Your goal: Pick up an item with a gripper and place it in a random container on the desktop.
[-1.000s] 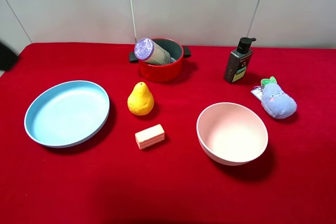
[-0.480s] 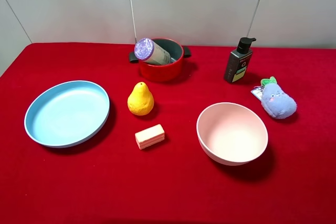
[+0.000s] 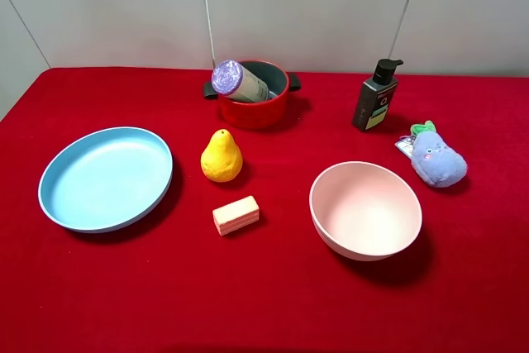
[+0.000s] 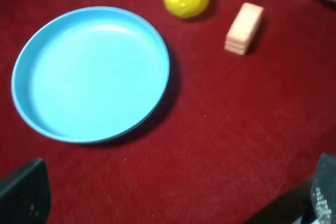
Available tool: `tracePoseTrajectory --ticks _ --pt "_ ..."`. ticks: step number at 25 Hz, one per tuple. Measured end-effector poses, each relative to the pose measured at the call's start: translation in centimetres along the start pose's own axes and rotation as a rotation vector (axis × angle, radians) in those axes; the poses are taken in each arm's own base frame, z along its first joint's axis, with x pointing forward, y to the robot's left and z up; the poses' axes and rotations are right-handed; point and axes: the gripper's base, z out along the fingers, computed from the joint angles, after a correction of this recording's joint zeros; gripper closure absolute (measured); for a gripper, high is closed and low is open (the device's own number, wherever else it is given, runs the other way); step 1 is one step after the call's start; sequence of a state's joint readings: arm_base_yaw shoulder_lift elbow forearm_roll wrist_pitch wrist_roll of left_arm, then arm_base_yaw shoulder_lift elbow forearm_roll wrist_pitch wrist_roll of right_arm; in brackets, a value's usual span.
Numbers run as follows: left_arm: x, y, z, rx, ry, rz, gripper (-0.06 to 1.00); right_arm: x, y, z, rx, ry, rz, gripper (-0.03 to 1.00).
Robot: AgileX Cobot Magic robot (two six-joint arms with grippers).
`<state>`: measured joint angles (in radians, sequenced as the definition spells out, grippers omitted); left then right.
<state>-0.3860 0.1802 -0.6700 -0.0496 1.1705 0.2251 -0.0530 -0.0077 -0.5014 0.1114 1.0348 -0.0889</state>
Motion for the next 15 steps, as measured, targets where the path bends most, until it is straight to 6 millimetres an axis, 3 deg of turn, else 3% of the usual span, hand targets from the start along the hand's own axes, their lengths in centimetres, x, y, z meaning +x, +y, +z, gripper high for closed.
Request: tracePoseTrajectory --ticks 9,15 --pt "0.9 -0.1 1.7 -0.146 0.054 -0.169 -0.05 0.0 0.0 0.0 0.0 0.0 0.0 0.28" --pt "2.5 -1.0 2.5 -0.234 -0.005 -0.26 -0.05 0.0 0.0 0.0 0.0 0.0 0.0 0.28"
